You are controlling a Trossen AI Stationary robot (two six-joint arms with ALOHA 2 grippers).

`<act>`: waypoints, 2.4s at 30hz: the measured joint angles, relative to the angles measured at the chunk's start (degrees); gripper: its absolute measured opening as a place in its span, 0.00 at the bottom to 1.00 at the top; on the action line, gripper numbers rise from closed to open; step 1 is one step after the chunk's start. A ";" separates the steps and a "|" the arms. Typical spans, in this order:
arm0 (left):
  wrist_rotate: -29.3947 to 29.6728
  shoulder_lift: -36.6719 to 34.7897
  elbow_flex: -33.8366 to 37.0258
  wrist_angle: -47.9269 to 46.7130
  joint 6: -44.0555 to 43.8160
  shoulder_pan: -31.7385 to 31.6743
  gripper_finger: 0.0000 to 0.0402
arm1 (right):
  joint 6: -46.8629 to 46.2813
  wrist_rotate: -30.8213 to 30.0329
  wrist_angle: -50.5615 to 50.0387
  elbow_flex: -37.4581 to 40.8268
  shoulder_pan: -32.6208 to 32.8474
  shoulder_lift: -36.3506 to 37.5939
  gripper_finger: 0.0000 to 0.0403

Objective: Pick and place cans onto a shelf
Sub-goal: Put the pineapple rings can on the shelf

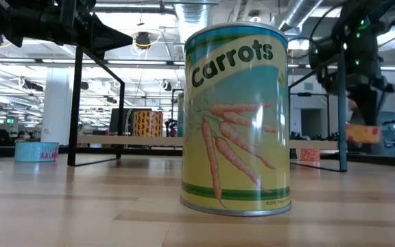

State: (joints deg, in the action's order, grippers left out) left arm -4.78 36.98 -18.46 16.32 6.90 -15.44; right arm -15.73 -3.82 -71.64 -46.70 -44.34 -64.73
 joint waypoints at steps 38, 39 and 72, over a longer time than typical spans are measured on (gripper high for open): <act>0.00 0.00 0.00 0.13 0.21 0.00 0.00 | 6.73 2.44 11.85 -43.53 26.01 -33.42 0.03; 0.00 0.00 0.00 0.09 0.22 -0.01 0.00 | 7.06 2.50 11.89 -44.03 25.97 -34.99 0.03; 0.00 0.01 0.00 -0.11 0.39 -0.02 0.00 | 5.98 4.11 10.34 -45.94 24.75 -47.09 0.07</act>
State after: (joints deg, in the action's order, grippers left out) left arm -4.78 36.99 -18.46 16.21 7.29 -15.46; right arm -9.74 0.29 -61.29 -92.64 -19.59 -111.82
